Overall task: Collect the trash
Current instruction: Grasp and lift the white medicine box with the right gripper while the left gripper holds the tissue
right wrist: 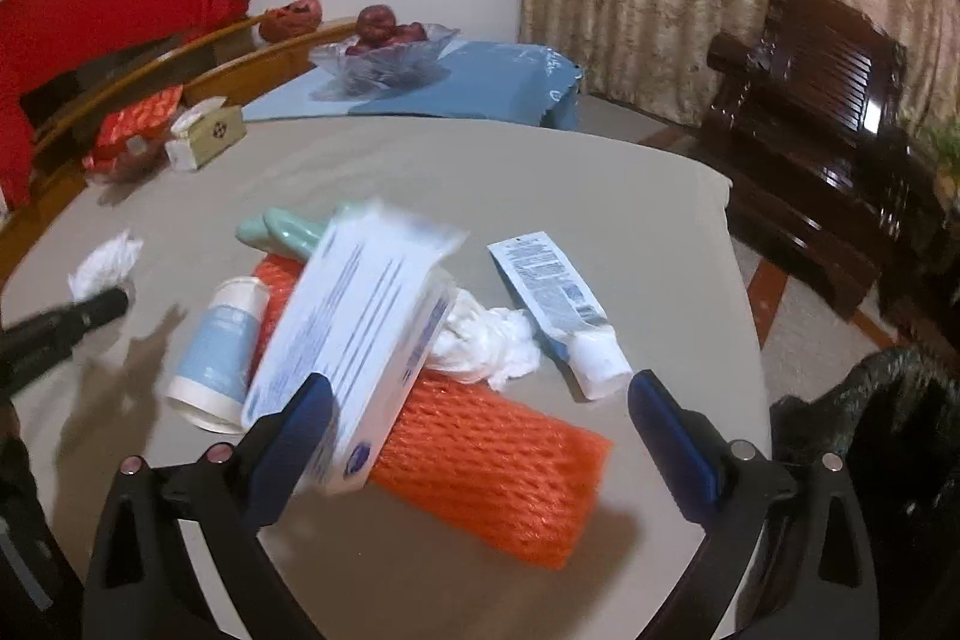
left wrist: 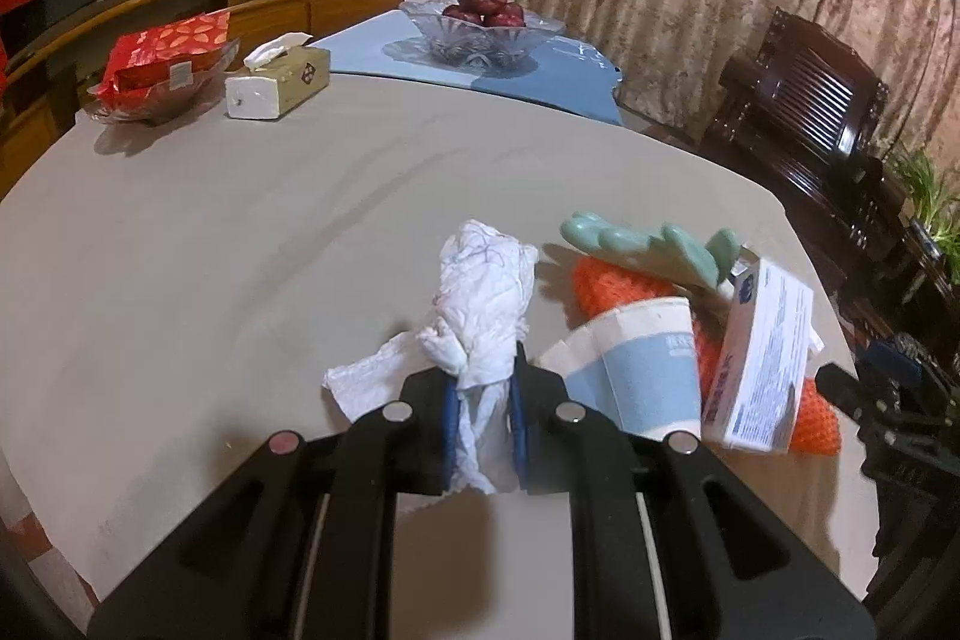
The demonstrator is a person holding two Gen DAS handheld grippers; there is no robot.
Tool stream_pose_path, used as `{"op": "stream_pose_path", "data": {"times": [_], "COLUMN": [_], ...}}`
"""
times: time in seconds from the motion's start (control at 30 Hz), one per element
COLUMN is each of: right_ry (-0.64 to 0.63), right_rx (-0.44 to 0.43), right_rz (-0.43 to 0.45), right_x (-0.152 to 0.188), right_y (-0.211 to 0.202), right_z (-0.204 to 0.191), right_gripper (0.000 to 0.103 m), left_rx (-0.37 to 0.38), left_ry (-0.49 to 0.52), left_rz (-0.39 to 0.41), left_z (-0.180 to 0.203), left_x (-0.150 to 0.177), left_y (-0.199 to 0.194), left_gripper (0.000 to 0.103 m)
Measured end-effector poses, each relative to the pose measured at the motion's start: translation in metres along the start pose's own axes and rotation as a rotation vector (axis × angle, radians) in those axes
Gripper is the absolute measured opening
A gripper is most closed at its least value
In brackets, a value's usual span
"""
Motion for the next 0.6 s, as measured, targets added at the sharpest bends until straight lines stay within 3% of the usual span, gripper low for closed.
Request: {"op": "stream_pose_path", "data": {"times": [0.23, 0.6], "right_ry": [0.069, 0.015], "right_rx": [-0.064, -0.017], "right_rz": [0.030, -0.058], "right_x": [0.001, 0.035], "right_y": [-0.003, 0.020], "right_z": [-0.026, -0.054], "right_gripper": [0.097, 0.096], "left_rx": [-0.014, -0.002], "left_ry": [-0.002, 0.007], "left_rz": [-0.010, -0.021], "left_z": [-0.004, -0.012], "left_x": [0.007, 0.016], "left_y": [-0.001, -0.004], "left_gripper": [0.013, 0.013]}}
Point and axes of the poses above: each gripper's, at about its wrist camera, not at the fingertips, and y roughly the way its jaws point, z to its right, x to its underside, the point moved 2 cm from there along y, roughly the way its jaws point, and after that the axes turned 14 degrees about z, right-handed, at the moved point
